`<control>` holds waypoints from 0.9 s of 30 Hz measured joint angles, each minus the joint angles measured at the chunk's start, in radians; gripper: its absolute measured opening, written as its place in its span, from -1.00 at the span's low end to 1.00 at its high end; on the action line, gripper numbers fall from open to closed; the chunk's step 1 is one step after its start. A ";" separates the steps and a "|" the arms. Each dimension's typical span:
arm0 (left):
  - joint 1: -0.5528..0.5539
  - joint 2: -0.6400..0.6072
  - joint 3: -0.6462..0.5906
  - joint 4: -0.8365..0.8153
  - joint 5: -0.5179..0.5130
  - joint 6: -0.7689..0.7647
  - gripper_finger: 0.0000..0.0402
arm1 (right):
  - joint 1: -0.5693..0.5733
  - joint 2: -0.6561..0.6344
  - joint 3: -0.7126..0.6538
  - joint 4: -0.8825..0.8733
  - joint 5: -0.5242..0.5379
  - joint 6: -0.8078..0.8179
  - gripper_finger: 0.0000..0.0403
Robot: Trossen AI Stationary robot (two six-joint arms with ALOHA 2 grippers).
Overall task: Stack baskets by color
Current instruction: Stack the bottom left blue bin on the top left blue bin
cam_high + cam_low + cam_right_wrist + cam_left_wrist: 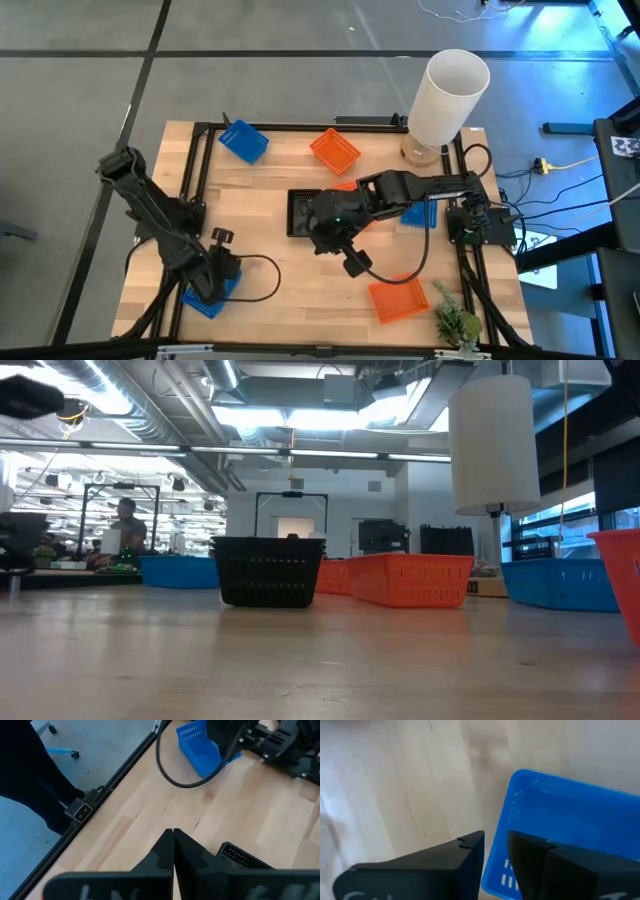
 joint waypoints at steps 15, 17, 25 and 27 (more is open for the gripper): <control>0.000 0.006 -0.104 0.119 0.004 -0.027 -0.62 | 0.000 0.000 0.000 -0.014 0.000 -0.001 -1.00; 0.000 0.006 -0.129 0.142 0.006 -0.027 -0.62 | 0.000 0.000 0.000 -0.021 0.000 -0.001 -1.00; 0.020 0.005 -0.211 0.265 0.027 -0.057 -0.62 | -0.001 0.000 0.000 -0.028 0.001 -0.001 -1.00; 0.039 0.005 -0.218 0.265 0.032 -0.083 -0.66 | -0.001 0.000 0.000 -0.031 0.021 0.000 -1.00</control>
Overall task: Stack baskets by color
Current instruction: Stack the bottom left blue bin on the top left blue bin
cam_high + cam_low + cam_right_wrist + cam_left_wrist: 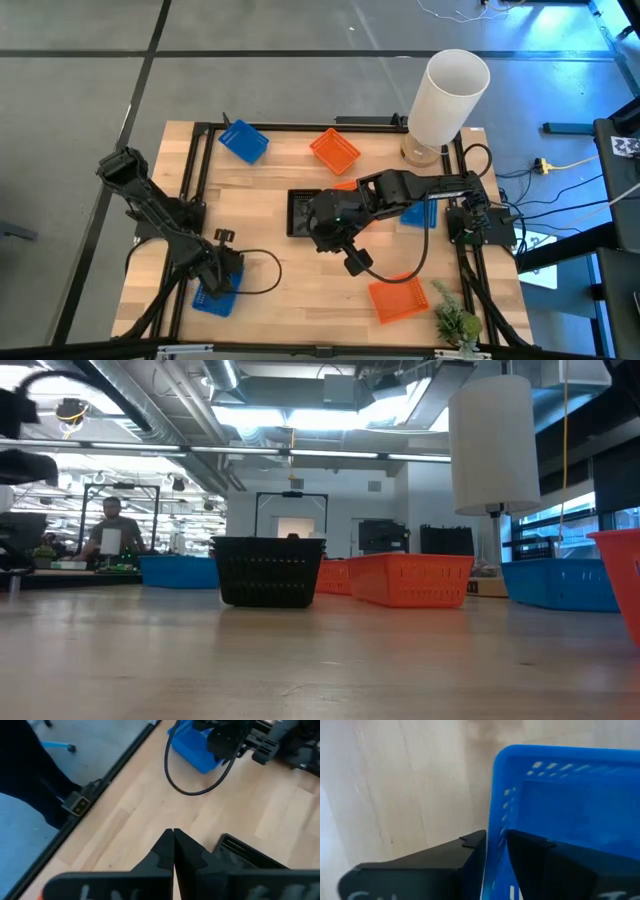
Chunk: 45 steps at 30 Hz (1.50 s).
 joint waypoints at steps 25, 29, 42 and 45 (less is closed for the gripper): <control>0.463 -0.298 0.219 -0.406 -0.332 -0.311 -1.00 | -0.140 -0.158 -0.019 -0.211 0.173 0.108 -1.00; 0.639 -0.354 0.275 -0.416 -0.467 -0.266 -1.00 | -0.204 -0.161 -0.023 -0.247 0.171 0.051 -1.00; 1.269 -0.277 0.377 -0.280 -0.631 0.209 -1.00 | -0.466 -0.163 -0.023 -0.235 0.174 -0.134 -1.00; 1.369 -0.227 0.377 -0.217 -0.617 0.287 -1.00 | -0.524 -0.163 -0.023 -0.231 0.173 -0.135 -1.00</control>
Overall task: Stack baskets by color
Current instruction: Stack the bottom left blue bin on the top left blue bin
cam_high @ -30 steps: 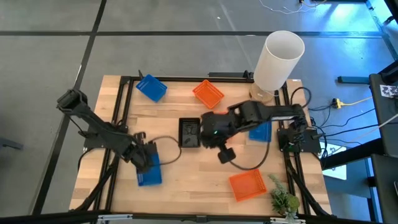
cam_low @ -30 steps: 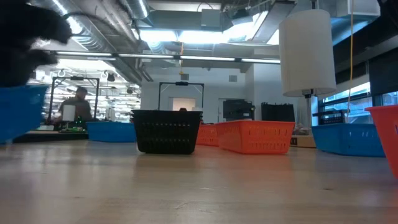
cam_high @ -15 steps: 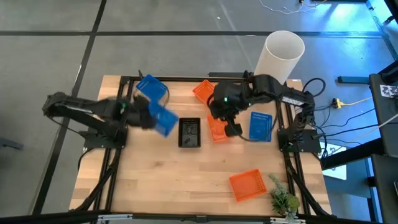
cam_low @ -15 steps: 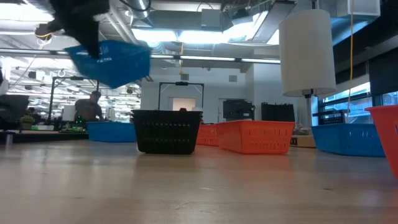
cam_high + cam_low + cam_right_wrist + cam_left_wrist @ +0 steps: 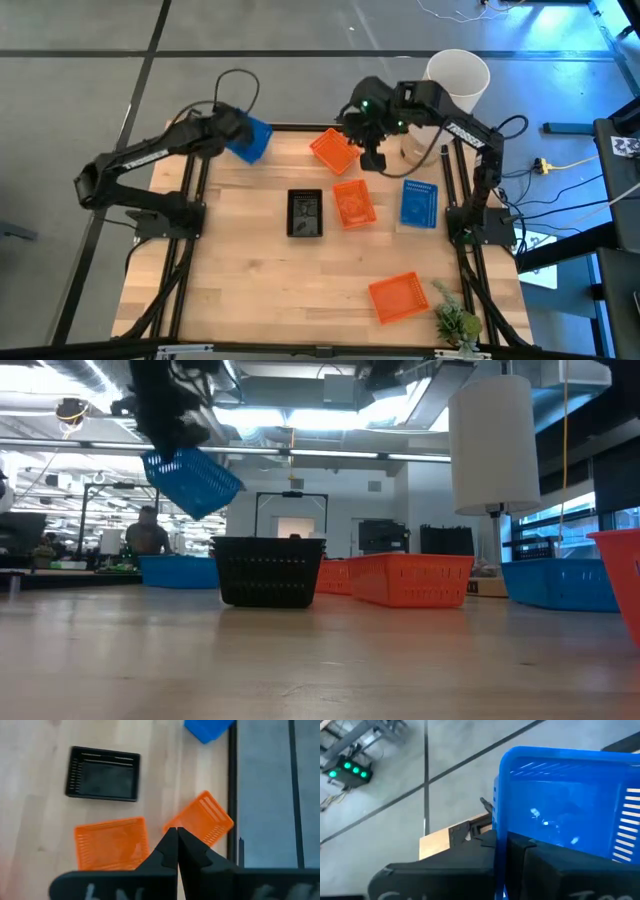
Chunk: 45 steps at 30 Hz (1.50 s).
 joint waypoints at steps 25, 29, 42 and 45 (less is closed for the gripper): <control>0.239 0.282 0.000 0.077 0.450 0.170 -1.00 | -0.122 0.000 0.000 -0.005 -0.195 -0.183 -1.00; 0.240 0.282 0.000 0.062 0.542 0.124 -1.00 | -0.122 0.000 0.000 -0.005 -0.195 -0.184 -1.00; 0.239 0.282 0.000 0.064 0.611 0.111 -0.70 | -0.122 0.000 0.000 -0.005 -0.195 -0.185 -1.00; 0.239 0.282 0.000 0.064 0.599 0.111 -0.66 | -0.122 0.000 0.000 -0.009 -0.195 -0.185 -1.00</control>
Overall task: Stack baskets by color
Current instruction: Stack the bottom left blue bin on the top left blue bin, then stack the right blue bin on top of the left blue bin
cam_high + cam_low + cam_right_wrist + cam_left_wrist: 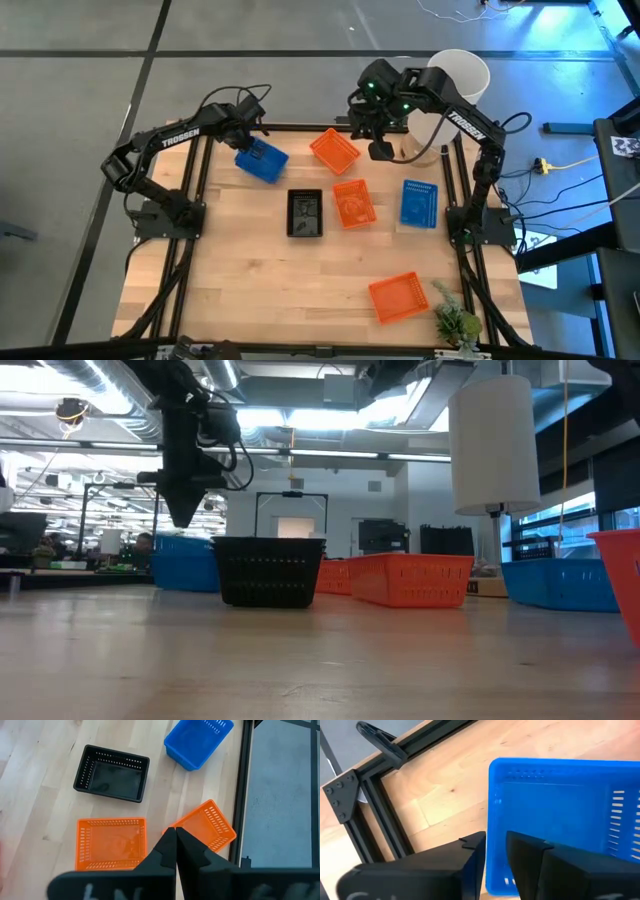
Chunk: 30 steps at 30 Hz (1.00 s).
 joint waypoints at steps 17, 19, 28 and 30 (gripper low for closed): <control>-0.131 -0.212 0.000 -0.029 0.068 -0.008 -0.68 | 0.000 -0.090 -0.140 -0.085 0.053 0.363 -1.00; -0.174 -0.266 0.000 -0.037 0.069 -0.034 -0.68 | 0.000 -0.120 -0.236 -0.088 0.048 0.463 -1.00; -0.297 -0.465 0.000 -0.038 0.065 -0.101 -0.68 | 0.054 -0.370 -0.657 -0.049 0.097 0.950 -1.00; -0.310 -0.488 0.000 -0.037 0.057 -0.109 -0.68 | 0.082 -0.425 -0.750 -0.018 0.093 1.067 -1.00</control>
